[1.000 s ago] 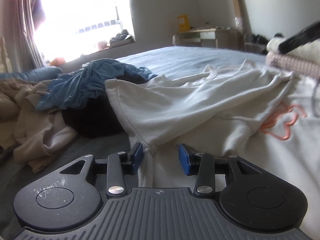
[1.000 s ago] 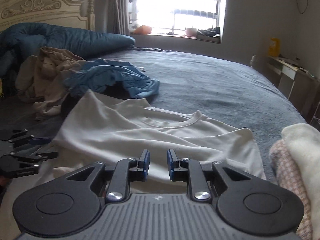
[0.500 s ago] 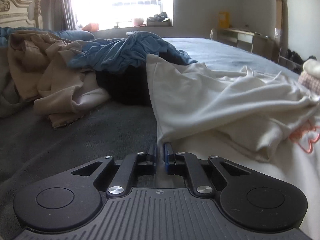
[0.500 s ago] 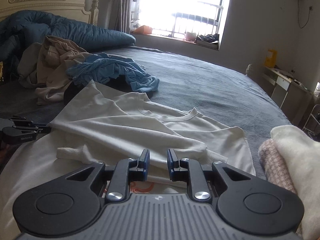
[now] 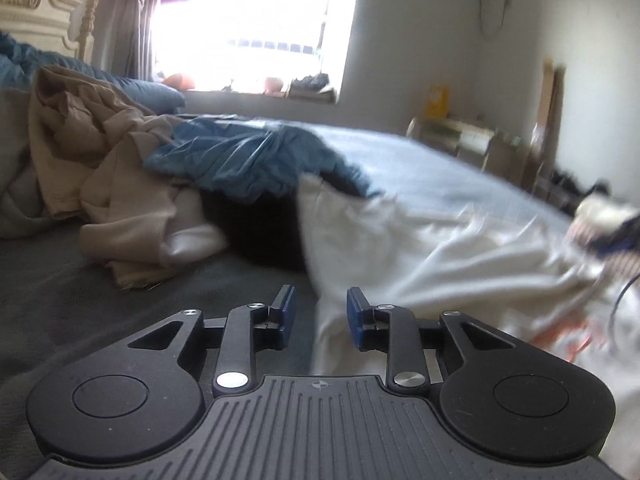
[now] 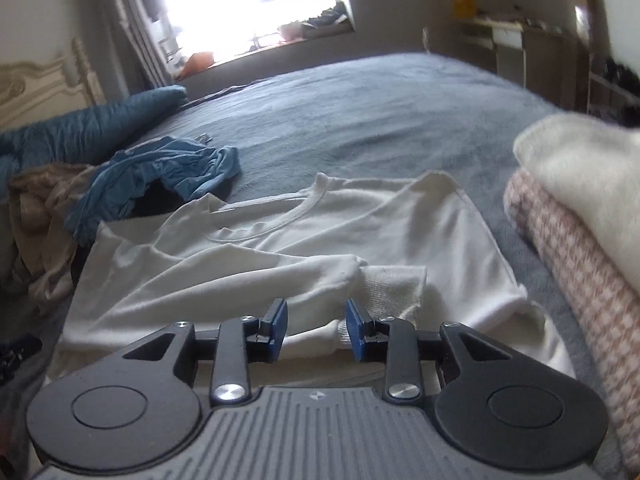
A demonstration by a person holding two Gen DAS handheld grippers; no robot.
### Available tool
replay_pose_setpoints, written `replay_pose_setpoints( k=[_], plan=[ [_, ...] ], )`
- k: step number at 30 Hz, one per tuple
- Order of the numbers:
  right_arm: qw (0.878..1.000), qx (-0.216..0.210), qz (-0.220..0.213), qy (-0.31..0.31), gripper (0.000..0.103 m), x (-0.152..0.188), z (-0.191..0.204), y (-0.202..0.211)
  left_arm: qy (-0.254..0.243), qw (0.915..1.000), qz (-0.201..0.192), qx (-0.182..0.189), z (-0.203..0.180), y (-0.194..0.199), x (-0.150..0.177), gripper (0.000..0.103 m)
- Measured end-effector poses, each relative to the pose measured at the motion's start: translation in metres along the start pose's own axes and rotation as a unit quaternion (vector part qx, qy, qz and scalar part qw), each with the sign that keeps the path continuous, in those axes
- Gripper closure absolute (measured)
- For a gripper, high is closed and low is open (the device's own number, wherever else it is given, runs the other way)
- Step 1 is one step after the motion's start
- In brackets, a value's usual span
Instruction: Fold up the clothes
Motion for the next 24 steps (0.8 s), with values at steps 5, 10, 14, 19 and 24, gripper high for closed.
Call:
replay_pose_setpoints(
  k=[5,10,14,19,24],
  plan=[
    [0.990,-0.035,0.045,-0.126,0.059,0.004,-0.037,-0.022,-0.042,0.9980,-0.004,0.046,-0.034,-0.017,0.001,0.070],
    [0.995,-0.059,0.032,-0.074,0.057,0.007,-0.024,-0.015,-0.112,0.9929,0.036,0.017,-0.044,-0.037,0.024,0.069],
    [0.975,-0.010,0.001,0.222,0.057,0.019,0.036,0.000,-0.116,0.9923,0.044,0.009,-0.039,-0.039,0.029,0.069],
    [0.855,0.050,0.003,0.517,0.064,0.058,0.089,-0.015,-0.125,0.9913,0.040,0.003,-0.036,-0.036,0.031,0.069],
    [0.765,0.075,0.031,0.639,0.085,0.079,0.098,-0.042,-0.134,0.9901,0.043,0.002,-0.037,-0.039,0.033,0.069]
  ],
)
Point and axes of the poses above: each gripper's, at about its wrist camera, not at the fingertips, and y roughly against the way its jaws point, z to its left, x to its underside, the point moved 7 cm from there along -y, roughly the way its jaws point, and after that the axes turned 5 degrees about y, right-handed, at the moved point
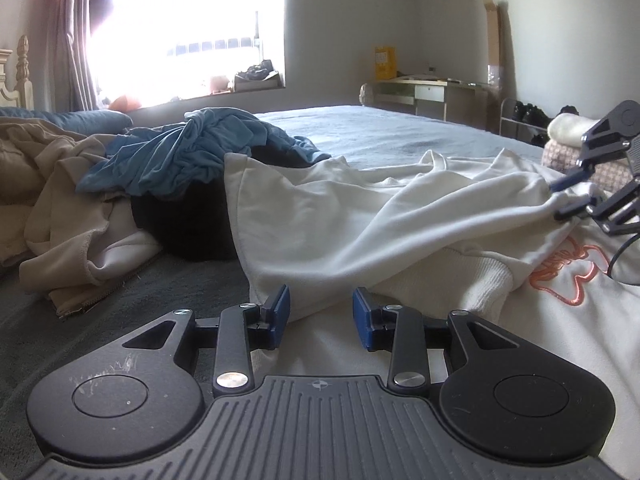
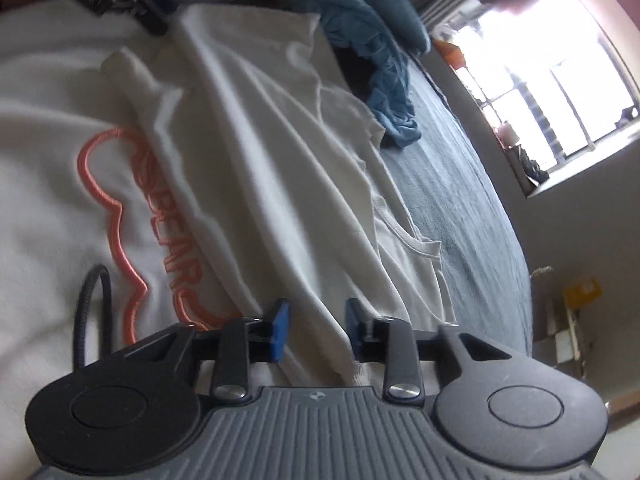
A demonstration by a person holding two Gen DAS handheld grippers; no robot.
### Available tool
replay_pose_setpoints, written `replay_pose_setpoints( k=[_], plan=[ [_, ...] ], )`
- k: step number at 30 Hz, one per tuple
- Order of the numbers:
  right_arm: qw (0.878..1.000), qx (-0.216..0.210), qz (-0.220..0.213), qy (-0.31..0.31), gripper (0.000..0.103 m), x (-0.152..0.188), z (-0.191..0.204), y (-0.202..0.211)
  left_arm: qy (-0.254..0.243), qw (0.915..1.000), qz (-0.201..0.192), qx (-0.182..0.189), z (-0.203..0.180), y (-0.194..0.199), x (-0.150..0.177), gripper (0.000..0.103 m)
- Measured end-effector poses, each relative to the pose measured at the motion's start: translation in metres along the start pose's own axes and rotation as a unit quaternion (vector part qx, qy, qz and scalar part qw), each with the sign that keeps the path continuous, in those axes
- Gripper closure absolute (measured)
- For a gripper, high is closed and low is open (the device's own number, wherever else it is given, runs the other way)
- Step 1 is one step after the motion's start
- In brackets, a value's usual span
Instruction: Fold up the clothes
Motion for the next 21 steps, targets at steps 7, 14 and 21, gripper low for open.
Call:
replay_pose_setpoints(
  k=[7,14,21],
  plan=[
    [0.997,0.064,-0.020,0.048,0.100,0.002,-0.001,0.020,-0.001,1.0000,-0.005,0.004,0.000,0.005,0.000,0.069],
    [0.997,0.022,-0.018,0.066,0.100,0.017,0.023,0.025,-0.004,0.9998,0.008,0.015,0.000,0.008,0.002,0.072],
    [1.000,-0.021,-0.015,0.018,0.099,0.025,0.025,0.025,0.008,0.9987,0.012,0.048,0.004,0.021,-0.001,0.071]
  ],
)
Point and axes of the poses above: each gripper's, at about its wrist camera, not at the fingertips, and y roughly against the way its jaws point, z to its left, x to its underside, the point moved 7 cm from there along -y, roughly the way its jaws point, and after that the axes turned 5 degrees about y, right-handed, at the moved point
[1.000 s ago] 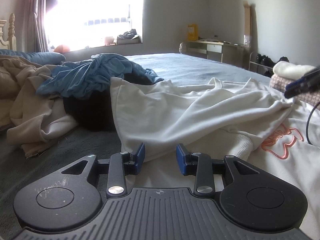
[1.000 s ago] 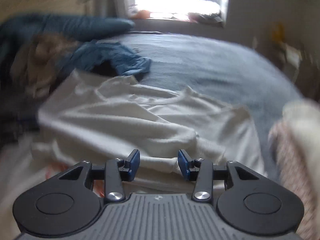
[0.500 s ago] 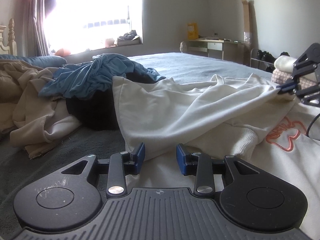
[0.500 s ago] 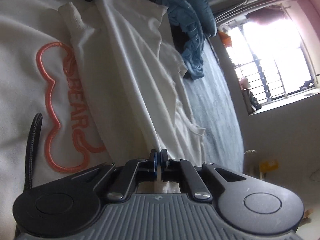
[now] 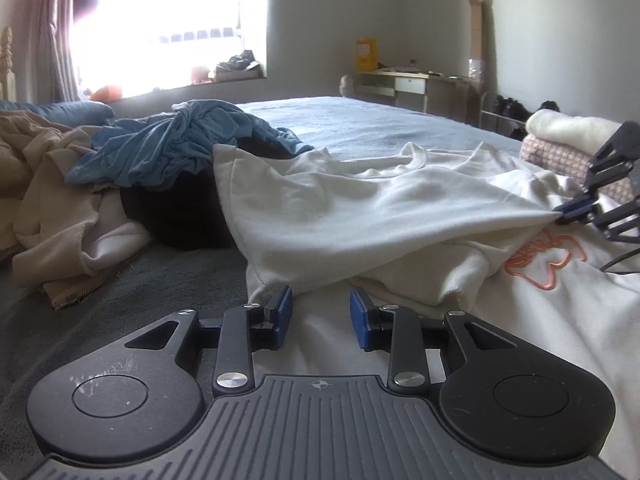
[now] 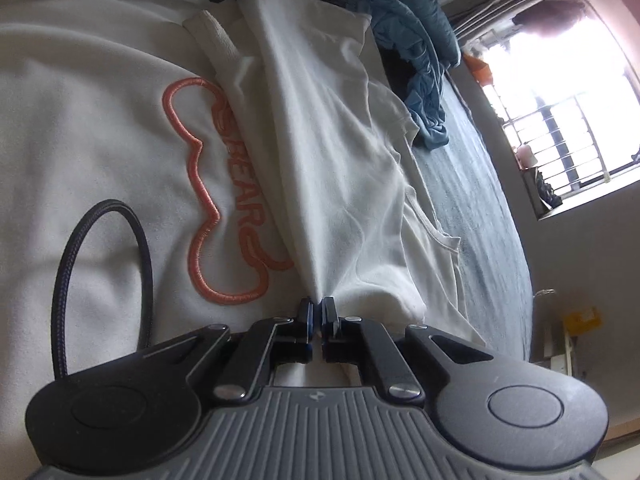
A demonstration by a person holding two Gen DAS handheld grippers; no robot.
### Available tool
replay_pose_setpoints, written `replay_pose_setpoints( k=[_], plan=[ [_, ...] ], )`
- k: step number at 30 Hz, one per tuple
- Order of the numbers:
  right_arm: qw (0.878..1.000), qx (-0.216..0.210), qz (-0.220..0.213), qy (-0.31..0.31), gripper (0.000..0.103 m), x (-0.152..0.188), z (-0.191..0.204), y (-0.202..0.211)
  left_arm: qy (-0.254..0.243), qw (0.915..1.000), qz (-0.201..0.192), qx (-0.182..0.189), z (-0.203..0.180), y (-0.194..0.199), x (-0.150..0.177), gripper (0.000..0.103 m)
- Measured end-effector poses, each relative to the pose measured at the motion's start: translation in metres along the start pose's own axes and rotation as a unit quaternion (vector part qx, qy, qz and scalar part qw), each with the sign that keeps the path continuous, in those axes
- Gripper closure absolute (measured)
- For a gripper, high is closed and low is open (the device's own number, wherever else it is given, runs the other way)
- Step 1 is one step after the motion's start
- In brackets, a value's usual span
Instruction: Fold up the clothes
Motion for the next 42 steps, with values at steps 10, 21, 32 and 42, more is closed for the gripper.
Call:
replay_pose_setpoints(
  k=[10,21,32,42],
  plan=[
    [0.948,-0.022,-0.082,-0.307,0.095,0.023,-0.090,0.029,0.117,0.9891,-0.033,0.084,-0.001,-0.011,-0.048,0.068],
    [0.879,-0.031,-0.040,-0.474,0.103,0.082,-0.103,-0.050,0.176,0.9831,0.028,0.040,0.027,-0.060,-0.007,0.068],
    [0.887,-0.007,0.005,-0.462,0.099,0.046,-0.113,-0.086,0.167,0.9854,0.015,0.031,0.025,-0.048,-0.005,0.065],
    [0.878,-0.178,-0.115,-0.430,0.094,-0.094,-0.116,-0.094,0.165,0.9858,0.013,0.029,0.026,-0.044,-0.003,0.063]
  ],
)
Point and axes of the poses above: each gripper's, at about its wrist camera, not at the fingertips, and y roughly against the way its jaws point, z to its left, x to its underside, the point moved 7 cm from there along -y, roughly the way its jaws point, and after that the axes turned 5 degrees about y, right-handed, at the moved point
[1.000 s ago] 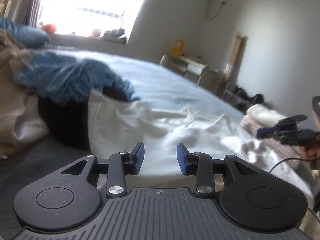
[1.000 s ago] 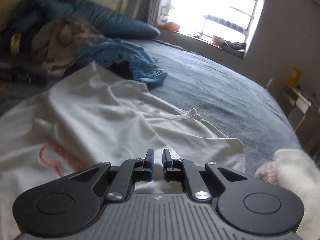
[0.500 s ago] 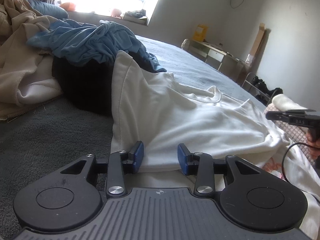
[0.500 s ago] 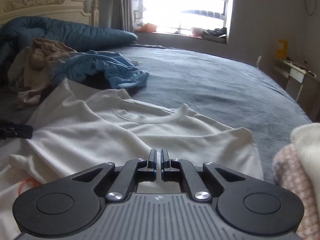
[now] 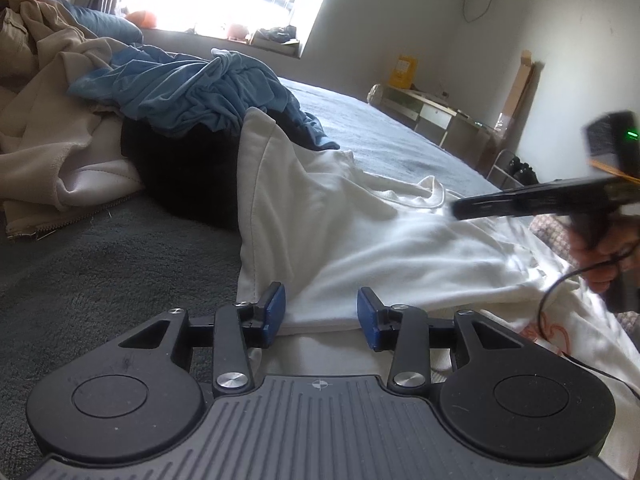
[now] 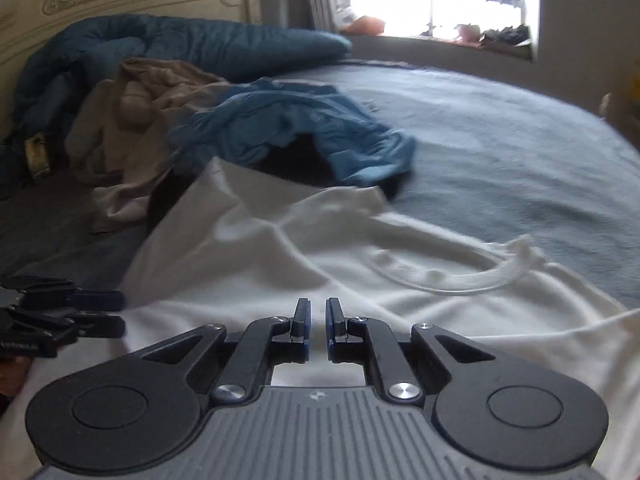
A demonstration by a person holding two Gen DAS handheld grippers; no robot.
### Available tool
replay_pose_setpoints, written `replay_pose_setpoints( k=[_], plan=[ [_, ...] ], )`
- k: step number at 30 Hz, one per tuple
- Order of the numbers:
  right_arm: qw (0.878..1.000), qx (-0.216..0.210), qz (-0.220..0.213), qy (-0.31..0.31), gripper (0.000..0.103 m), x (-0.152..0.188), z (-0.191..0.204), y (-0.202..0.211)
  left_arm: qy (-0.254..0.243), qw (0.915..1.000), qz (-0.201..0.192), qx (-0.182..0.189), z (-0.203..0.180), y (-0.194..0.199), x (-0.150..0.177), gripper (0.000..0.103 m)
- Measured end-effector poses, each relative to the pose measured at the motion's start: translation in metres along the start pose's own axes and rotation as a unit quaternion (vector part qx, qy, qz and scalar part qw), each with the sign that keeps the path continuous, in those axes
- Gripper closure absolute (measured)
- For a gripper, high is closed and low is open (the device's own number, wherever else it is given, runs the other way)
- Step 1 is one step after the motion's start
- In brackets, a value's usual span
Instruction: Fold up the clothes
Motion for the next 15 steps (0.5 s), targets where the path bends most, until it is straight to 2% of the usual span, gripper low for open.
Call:
replay_pose_setpoints(
  k=[2,3,5,8,10,12,15],
  plan=[
    [0.998,-0.042,0.019,-0.040,0.094,-0.006,0.001,-0.037,0.006,1.0000,0.000,0.004,0.002,0.000,0.000,0.063],
    [0.997,-0.044,0.028,-0.060,0.096,-0.008,-0.003,-0.053,0.009,0.9999,-0.001,0.008,0.003,0.000,0.000,0.063],
    [0.995,-0.005,0.019,-0.100,0.099,-0.014,-0.021,-0.073,0.015,0.9998,0.000,0.014,0.004,0.000,0.000,0.063],
    [0.979,0.036,-0.018,-0.200,0.093,-0.017,-0.053,-0.044,0.019,0.9996,0.001,0.021,0.006,0.001,0.000,0.063],
    [0.976,0.039,-0.052,-0.207,0.093,-0.011,-0.057,0.006,0.018,0.9996,0.000,0.022,0.004,0.002,0.000,0.062],
    [0.974,0.051,-0.090,-0.200,0.093,0.004,-0.053,0.076,0.016,0.9996,-0.002,0.023,0.003,0.004,0.000,0.061],
    [0.961,0.076,-0.161,-0.211,0.088,0.046,-0.042,0.202,0.019,0.9994,-0.011,0.026,0.002,0.012,-0.002,0.058]
  ],
)
Point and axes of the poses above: each gripper's, at about its wrist camera, not at the fingertips, and y roughly against the way its jaws point, z to its left, x to its underside, the point moved 7 cm from there along -y, roughly the way its jaws point, and after that the axes turned 5 degrees about y, right-handed, at the moved point
